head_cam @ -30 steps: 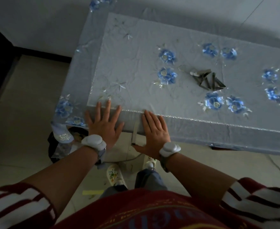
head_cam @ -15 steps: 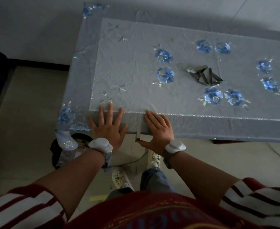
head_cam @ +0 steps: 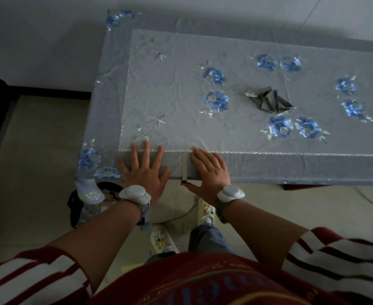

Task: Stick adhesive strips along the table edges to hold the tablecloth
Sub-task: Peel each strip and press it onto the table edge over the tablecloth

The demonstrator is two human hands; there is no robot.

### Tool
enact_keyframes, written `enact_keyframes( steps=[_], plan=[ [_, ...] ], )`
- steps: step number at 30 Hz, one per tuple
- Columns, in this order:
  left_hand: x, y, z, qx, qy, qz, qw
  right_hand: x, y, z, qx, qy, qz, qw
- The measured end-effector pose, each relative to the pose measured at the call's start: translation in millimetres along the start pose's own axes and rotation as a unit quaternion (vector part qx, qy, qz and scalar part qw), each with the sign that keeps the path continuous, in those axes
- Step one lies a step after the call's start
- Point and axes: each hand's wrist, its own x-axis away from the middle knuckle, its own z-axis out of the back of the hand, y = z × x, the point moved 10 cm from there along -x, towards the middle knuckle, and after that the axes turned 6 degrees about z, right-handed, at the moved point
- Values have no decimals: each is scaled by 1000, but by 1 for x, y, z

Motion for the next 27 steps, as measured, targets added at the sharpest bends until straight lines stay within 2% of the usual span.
enact_keyframes(
  steps=[4, 8, 12, 16, 19, 24, 27],
  plan=[
    [-1, 1, 1, -9, -5, 4, 1000, -3, 0, 3, -30, -22, -1, 999],
    [-4, 4, 8, 3, -26, 21, 999, -8, 14, 19, -129, -45, -20, 990],
    [-20, 37, 23, 47, -2, 9, 999, -8, 77, 47, -169, 15, -100, 980],
    [-51, 121, 27, 70, -11, -83, 994, -8, 164, 67, -179, 19, -194, 964],
    [-77, 174, 17, 55, -49, -112, 991, -13, 208, 83, -186, 25, -218, 958],
    [-109, 226, 9, -25, -36, -118, 992, -36, 265, 94, -168, 1, -239, 956],
    [-114, 231, -1, -68, -27, -115, 991, -56, 289, 90, -162, -39, -229, 959]
  ],
)
